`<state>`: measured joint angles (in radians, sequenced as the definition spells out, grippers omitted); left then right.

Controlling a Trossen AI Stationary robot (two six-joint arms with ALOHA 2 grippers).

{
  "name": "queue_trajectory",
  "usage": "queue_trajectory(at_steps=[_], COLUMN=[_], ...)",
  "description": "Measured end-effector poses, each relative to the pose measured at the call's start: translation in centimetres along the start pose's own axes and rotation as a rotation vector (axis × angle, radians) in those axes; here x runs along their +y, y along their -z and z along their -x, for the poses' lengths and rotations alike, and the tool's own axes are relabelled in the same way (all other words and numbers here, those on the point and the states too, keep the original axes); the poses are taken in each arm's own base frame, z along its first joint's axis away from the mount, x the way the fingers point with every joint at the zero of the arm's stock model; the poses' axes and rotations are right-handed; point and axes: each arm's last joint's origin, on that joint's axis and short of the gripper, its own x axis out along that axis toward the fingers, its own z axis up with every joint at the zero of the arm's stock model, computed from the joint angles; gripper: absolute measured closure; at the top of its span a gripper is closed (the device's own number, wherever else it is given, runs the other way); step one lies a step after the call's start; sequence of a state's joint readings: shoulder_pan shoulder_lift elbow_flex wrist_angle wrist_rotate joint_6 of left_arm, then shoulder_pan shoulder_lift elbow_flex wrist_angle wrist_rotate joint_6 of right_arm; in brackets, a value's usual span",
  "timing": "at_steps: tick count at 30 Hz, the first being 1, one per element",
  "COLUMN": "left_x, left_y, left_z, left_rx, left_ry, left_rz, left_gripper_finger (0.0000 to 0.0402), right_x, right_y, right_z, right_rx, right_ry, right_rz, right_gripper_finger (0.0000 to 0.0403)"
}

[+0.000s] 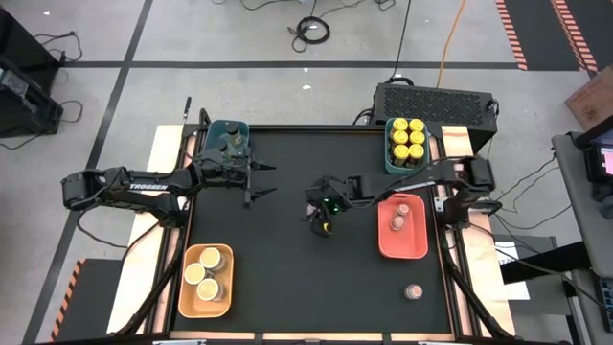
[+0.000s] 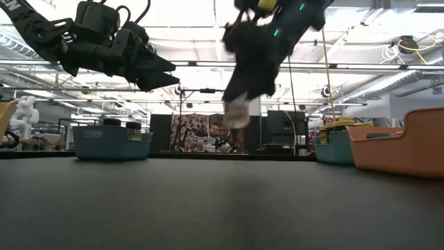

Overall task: Sort spices by type
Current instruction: Put the brown spice bottle into the orange bin

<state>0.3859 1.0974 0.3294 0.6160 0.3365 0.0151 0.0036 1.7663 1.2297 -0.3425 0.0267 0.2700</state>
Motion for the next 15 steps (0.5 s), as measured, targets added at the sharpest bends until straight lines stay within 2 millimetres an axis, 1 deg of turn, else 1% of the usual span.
queue_trajectory(at_steps=[3,7,10,12,15], left_x=[0.0,0.0,0.0,0.0,0.0], left_y=[0.0,0.0,0.0,0.0,0.0], left_z=[0.0,0.0,0.0,0.0,0.0], left_rx=[0.001,0.004,0.004,0.004,0.005], left_ry=[0.000,0.000,-0.001,-0.001,0.000], left_rz=[0.000,0.002,0.003,0.008,0.008], left_gripper_finger=[0.0061,0.0061,0.0061,0.0061,0.0061], right_x=[0.9,2.2,3.2,3.5,3.6], right_y=[0.3,1.3,2.2,3.3,5.7], right_z=[2.5,5.5,8.0,9.3,10.8], right_rx=[0.030,0.075,0.068,0.054,0.046], right_ry=[0.002,0.046,0.105,0.129,0.143], right_rz=[-0.015,-0.008,-0.019,-0.047,-0.130], right_gripper_finger=[0.0238,0.0237,0.0237,0.0237,0.0237])
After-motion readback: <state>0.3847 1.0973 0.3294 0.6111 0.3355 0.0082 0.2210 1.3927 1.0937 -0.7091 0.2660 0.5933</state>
